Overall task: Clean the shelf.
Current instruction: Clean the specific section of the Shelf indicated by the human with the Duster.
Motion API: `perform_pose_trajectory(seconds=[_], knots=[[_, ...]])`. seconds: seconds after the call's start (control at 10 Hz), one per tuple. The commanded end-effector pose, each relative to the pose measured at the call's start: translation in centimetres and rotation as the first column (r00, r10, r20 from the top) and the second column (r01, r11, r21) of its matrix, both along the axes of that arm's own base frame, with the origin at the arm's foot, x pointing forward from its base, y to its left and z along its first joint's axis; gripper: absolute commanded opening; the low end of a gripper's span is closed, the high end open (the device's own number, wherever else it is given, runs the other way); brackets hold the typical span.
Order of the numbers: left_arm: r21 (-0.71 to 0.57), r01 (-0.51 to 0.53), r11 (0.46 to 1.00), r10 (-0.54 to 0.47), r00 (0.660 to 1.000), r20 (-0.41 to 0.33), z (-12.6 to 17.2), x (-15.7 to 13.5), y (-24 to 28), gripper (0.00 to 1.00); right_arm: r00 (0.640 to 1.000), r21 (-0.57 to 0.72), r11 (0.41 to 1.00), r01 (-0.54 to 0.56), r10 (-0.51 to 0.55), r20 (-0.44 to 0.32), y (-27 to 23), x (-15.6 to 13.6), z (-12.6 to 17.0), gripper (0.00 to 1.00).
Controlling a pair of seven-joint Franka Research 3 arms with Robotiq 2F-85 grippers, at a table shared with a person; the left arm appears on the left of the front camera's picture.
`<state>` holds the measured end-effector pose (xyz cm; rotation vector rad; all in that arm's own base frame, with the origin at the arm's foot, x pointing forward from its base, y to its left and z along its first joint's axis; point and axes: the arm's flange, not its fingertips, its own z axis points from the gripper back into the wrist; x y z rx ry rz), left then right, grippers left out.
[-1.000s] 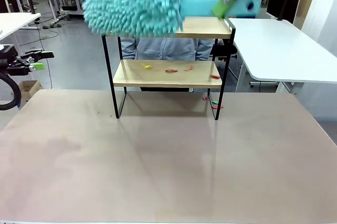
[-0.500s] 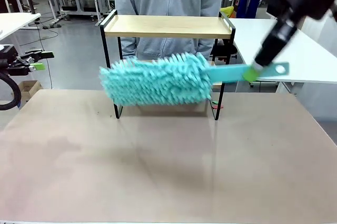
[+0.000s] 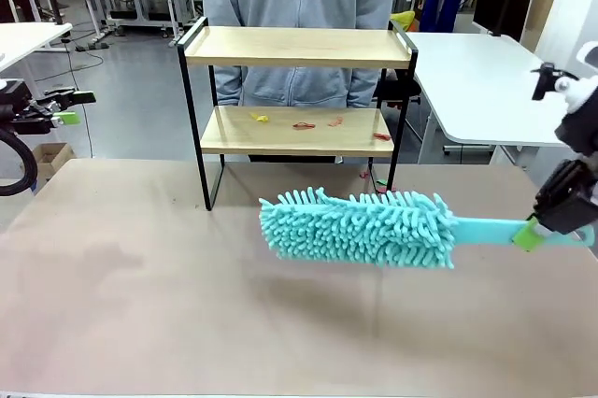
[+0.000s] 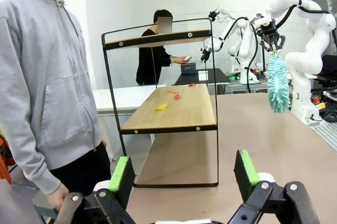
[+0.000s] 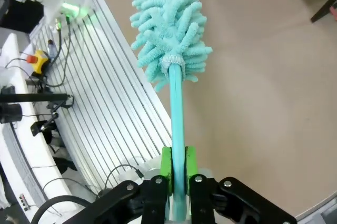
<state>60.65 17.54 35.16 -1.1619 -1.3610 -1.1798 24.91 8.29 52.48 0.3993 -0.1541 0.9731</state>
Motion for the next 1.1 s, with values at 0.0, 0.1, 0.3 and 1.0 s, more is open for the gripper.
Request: perform_pose_trajectory(seconds=[0.0,0.1,0.3,1.0], knots=[[-0.001,-0.001,1.000,0.001,1.000,0.006,0.38,-0.20,0.00,1.00,0.999,-0.004,1.000,0.009,-0.009,0.041,-0.59,0.39,-0.18,0.13],[-0.001,-0.001,1.000,0.001,1.000,0.006,0.38,-0.20,0.00,1.00,1.000,0.000,1.000,0.000,0.000,0.000,0.00,0.00,0.00,0.13],[-0.001,-0.001,1.000,0.001,1.000,0.006,0.38,-0.20,0.00,1.00,1.000,0.000,1.000,0.000,0.000,0.000,0.00,0.00,0.00,0.13],[-0.001,-0.001,1.000,0.001,1.000,0.006,0.38,-0.20,0.00,1.00,1.000,0.000,1.000,0.000,0.000,0.000,0.00,0.00,0.00,0.13]])
